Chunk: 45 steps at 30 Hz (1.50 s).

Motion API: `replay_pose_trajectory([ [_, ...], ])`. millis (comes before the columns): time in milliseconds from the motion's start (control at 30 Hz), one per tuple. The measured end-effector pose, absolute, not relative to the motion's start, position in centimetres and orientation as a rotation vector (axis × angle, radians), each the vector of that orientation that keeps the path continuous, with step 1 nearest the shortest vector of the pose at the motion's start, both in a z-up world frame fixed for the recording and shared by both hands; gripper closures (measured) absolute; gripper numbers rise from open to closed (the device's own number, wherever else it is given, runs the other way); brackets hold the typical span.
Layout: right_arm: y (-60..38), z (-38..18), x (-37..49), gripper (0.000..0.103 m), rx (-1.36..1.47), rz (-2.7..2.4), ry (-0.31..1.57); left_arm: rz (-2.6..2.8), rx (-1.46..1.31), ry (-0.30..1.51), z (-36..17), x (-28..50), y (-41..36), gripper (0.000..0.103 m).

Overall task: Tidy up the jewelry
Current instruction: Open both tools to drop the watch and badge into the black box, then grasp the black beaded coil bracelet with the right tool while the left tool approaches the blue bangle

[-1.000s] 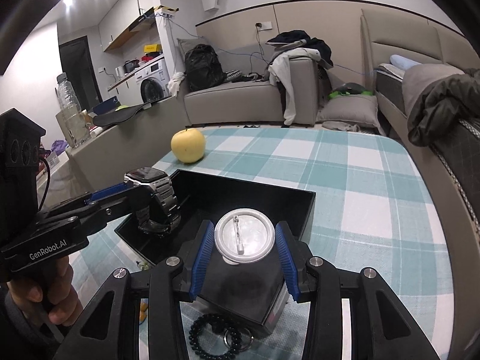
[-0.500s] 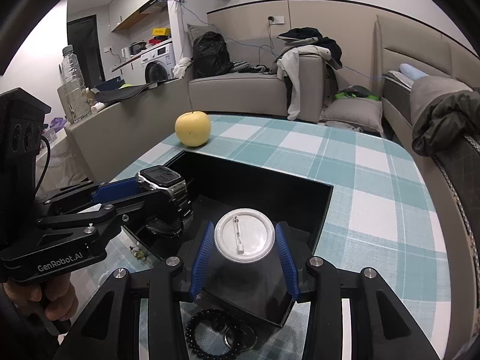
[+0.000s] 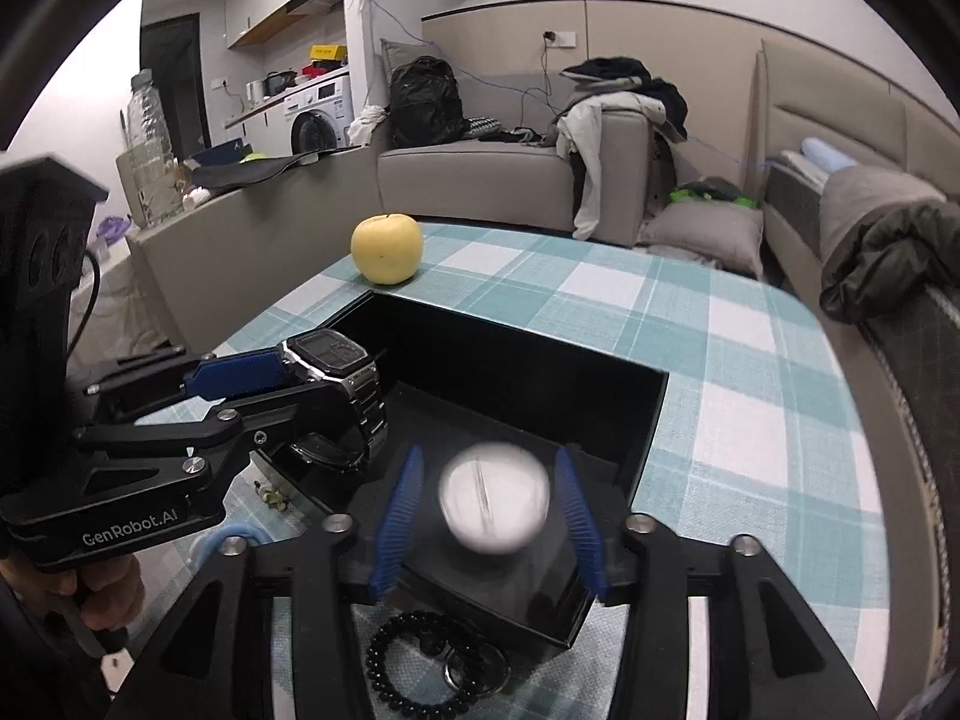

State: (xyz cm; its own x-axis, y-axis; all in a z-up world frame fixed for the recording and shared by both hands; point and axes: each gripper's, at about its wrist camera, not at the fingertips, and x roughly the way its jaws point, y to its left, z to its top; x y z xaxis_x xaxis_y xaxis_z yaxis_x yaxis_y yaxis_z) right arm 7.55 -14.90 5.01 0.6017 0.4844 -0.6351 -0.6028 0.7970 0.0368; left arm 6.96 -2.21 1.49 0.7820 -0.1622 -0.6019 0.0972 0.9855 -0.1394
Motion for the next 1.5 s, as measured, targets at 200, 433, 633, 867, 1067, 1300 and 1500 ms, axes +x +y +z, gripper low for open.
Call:
replay_pose_trajectory([
  [200, -16.6, 6.2, 5.6, 0.018, -0.164, 0.571, 0.587, -0.169, -0.173, 0.638, 2.1, 5.9, -1.4, 0.066],
  [433, -19.1, 7.5, 3.6, 0.0, -0.169, 0.51, 0.583, -0.113, -0.187, 0.542, 4.8, 2.4, -0.2, 0.013],
  [633, -20.8, 9.1, 1.8, 0.0, -0.191, 0.384, 0.633, -0.067, -0.181, 0.507, 5.9, 0.5, 0.9, 0.001],
  [867, -20.2, 11.0, 0.0, 0.0, -0.203, 0.371, 0.695, -0.003, -0.101, 0.579, 4.7, -0.6, 1.5, 0.001],
  [1067, -18.6, 9.1, 2.0, 0.0, -0.093, 0.3, 0.899, 0.034, -0.096, 0.586, 3.7, -1.5, 2.6, 0.001],
  [1300, -17.2, 5.9, 1.6, 0.004, -0.115, 0.526, 0.915, 0.028, -0.189, 0.67, 1.2, -0.8, 3.6, 0.001],
  [1500, -17.4, 5.0, 2.0, 0.013, -0.124, 0.637, 0.945, 0.06, -0.218, 0.75, -0.7, -0.9, 4.2, 0.001],
])
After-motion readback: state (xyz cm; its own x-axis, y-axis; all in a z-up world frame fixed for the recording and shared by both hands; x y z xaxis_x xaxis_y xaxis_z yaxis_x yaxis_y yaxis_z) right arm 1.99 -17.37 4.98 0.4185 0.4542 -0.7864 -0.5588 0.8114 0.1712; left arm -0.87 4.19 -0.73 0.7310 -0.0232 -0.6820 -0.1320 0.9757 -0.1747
